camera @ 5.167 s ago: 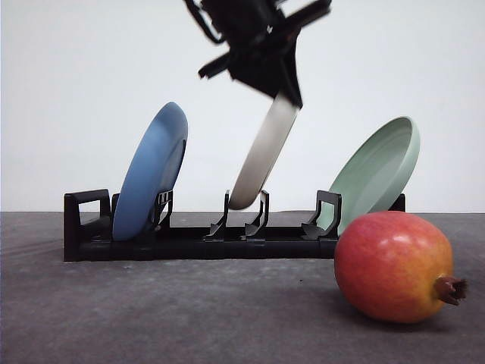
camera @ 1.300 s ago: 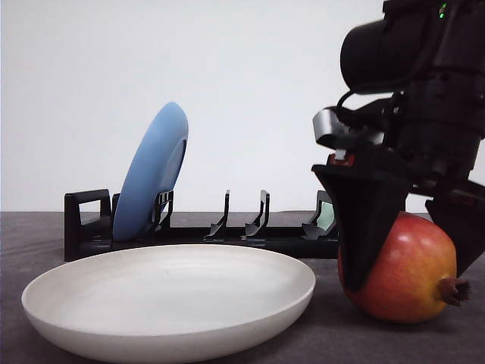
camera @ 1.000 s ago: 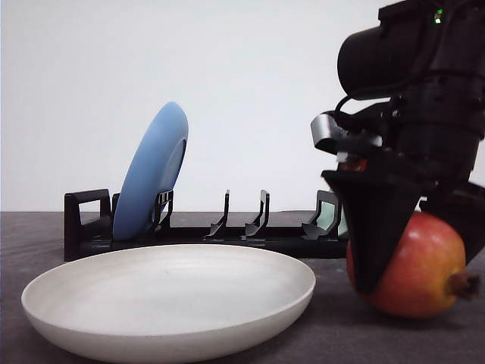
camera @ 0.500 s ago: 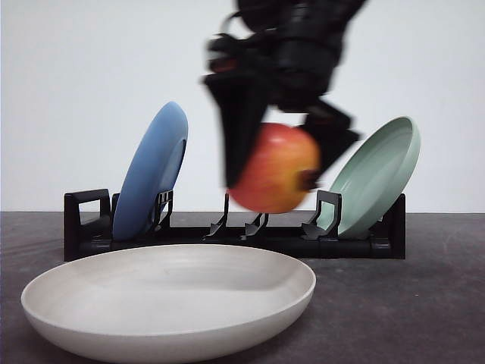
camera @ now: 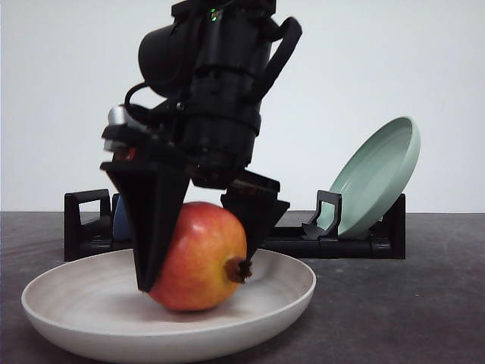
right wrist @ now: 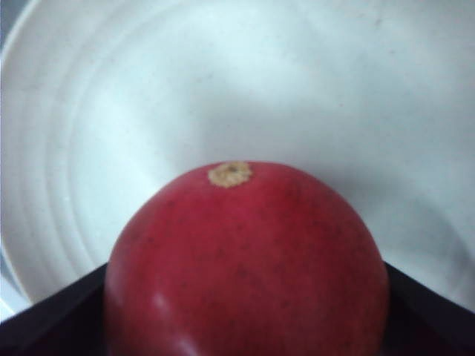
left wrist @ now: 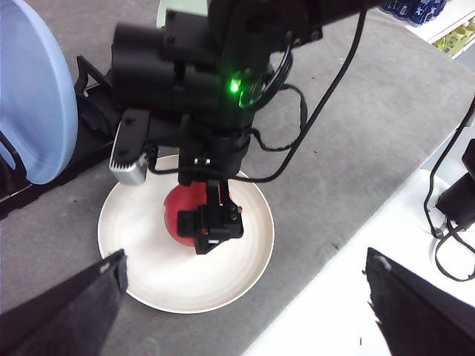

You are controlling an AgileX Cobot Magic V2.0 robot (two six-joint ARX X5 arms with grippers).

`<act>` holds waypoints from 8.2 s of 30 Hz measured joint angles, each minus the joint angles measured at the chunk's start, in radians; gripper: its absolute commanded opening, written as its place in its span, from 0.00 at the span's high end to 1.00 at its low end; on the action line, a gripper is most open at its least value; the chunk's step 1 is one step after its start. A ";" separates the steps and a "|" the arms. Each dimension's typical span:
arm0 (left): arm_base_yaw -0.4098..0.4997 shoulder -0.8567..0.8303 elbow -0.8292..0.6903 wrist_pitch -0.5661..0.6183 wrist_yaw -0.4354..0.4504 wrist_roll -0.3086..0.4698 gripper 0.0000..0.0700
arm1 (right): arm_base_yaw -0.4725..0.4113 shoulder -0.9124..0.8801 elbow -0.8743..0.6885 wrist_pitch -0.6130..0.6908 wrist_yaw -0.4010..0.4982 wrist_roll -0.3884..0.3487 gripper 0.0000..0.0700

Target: Place pomegranate in white plate

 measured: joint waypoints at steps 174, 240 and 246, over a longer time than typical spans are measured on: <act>1.304 -0.601 -1.022 0.848 0.301 0.516 1.00 | -0.198 -1.558 -0.639 0.180 0.157 0.090 0.97; 1.304 -0.601 -1.022 0.848 0.301 0.516 1.00 | -0.904 -2.013 -1.524 0.905 0.204 -0.194 0.97; 1.304 -0.601 -1.022 0.848 0.301 0.516 1.00 | -0.904 -2.013 -1.524 0.906 0.204 -0.194 0.97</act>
